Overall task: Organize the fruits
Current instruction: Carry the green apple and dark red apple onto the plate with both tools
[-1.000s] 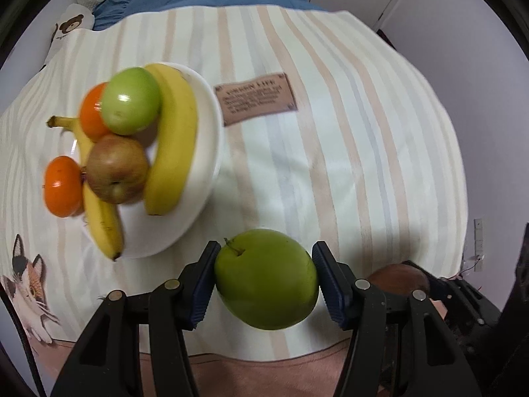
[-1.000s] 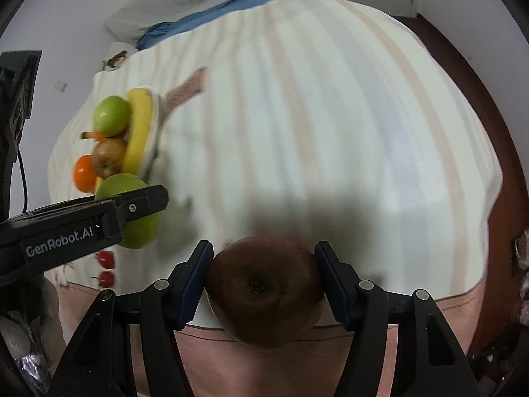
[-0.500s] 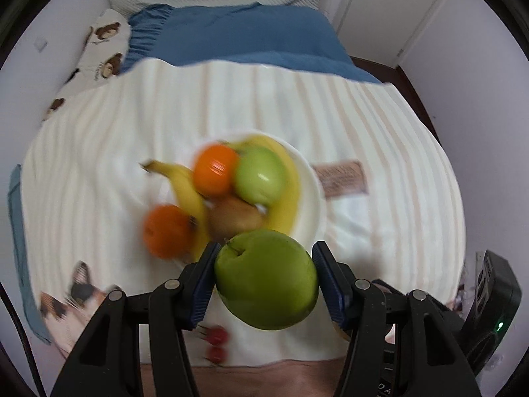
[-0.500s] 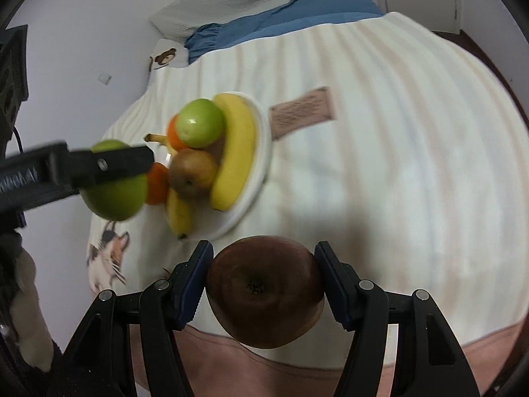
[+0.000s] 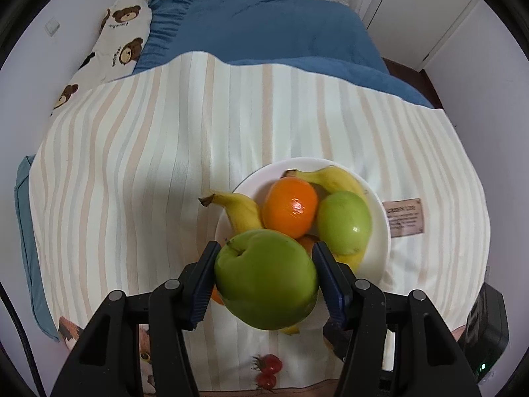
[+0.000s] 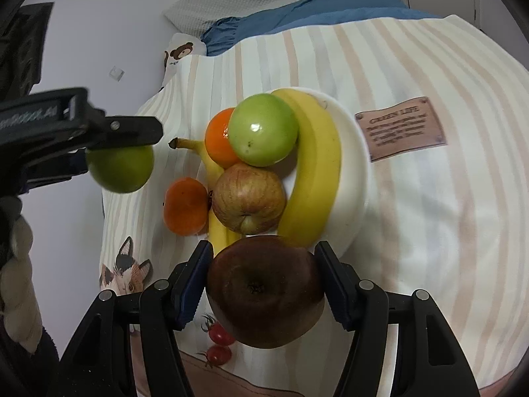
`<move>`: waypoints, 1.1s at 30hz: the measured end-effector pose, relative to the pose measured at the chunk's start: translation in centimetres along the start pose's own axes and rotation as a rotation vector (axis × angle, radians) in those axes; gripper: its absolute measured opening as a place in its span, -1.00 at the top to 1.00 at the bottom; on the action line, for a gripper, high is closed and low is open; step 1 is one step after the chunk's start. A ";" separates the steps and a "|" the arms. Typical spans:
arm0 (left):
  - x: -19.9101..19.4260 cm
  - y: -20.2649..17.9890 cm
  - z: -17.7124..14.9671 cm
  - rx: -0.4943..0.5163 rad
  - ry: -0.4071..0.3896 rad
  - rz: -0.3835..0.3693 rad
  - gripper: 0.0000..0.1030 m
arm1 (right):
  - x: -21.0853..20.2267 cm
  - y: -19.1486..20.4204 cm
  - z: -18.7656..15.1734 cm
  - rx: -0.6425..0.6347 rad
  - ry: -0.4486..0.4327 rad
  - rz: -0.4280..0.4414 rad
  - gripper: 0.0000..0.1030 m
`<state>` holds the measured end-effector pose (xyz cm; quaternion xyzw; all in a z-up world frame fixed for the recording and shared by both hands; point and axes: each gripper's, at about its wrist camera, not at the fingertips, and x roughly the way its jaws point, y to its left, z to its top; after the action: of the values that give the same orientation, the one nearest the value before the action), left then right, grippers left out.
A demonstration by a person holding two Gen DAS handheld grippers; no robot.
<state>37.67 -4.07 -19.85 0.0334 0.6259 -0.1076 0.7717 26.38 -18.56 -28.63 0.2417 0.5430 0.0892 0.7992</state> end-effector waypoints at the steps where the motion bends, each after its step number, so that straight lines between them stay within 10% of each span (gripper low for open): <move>1: 0.4 0.0 0.2 0.004 0.007 0.006 -0.06 | 0.3 0.2 0.0 -0.001 0.002 -0.003 -0.28; 33: 5.8 -1.6 0.9 0.063 0.085 0.019 -0.06 | 3.3 0.3 0.0 0.049 -0.005 -0.035 -0.30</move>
<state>39.29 -6.54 -25.15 0.0680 0.6540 -0.1183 0.7441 27.71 -16.98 -31.21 0.2517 0.5473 0.0612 0.7959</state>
